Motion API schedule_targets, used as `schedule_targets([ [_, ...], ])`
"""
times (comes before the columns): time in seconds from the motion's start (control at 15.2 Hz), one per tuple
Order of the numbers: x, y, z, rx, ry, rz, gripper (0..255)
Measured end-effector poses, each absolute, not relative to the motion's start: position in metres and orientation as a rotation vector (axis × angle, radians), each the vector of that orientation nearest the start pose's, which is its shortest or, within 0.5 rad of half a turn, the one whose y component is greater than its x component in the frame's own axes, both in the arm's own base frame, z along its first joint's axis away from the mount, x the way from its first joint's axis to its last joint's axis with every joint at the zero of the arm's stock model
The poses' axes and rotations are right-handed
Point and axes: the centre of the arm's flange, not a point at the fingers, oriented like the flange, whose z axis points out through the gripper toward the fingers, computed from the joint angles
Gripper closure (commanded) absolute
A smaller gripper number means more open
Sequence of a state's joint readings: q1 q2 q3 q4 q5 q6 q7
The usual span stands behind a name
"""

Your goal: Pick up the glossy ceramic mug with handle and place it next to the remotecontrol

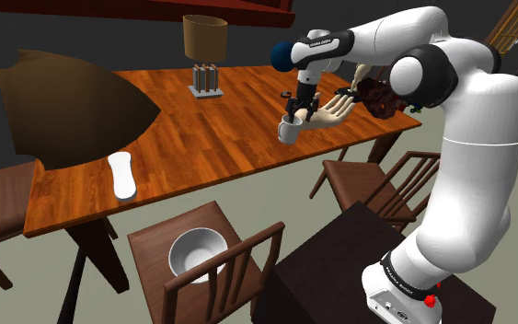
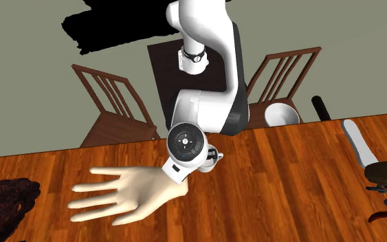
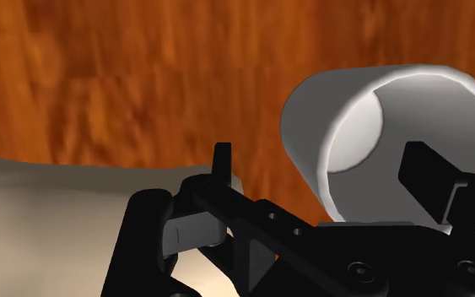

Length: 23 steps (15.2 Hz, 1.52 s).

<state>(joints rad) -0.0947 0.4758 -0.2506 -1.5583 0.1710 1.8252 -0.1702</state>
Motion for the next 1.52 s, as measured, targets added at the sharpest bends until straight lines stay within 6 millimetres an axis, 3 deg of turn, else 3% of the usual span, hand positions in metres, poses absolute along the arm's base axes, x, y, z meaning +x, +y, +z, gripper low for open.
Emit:
schedule_targets([
  [0.4,0.633,-0.191,0.372,-3.027,0.338,0.238,255],
  [0.92,0.632,-0.188,0.369,-3.016,0.327,0.287,255],
  [1.52,0.631,-0.187,0.414,-3.015,0.328,0.296,255],
])
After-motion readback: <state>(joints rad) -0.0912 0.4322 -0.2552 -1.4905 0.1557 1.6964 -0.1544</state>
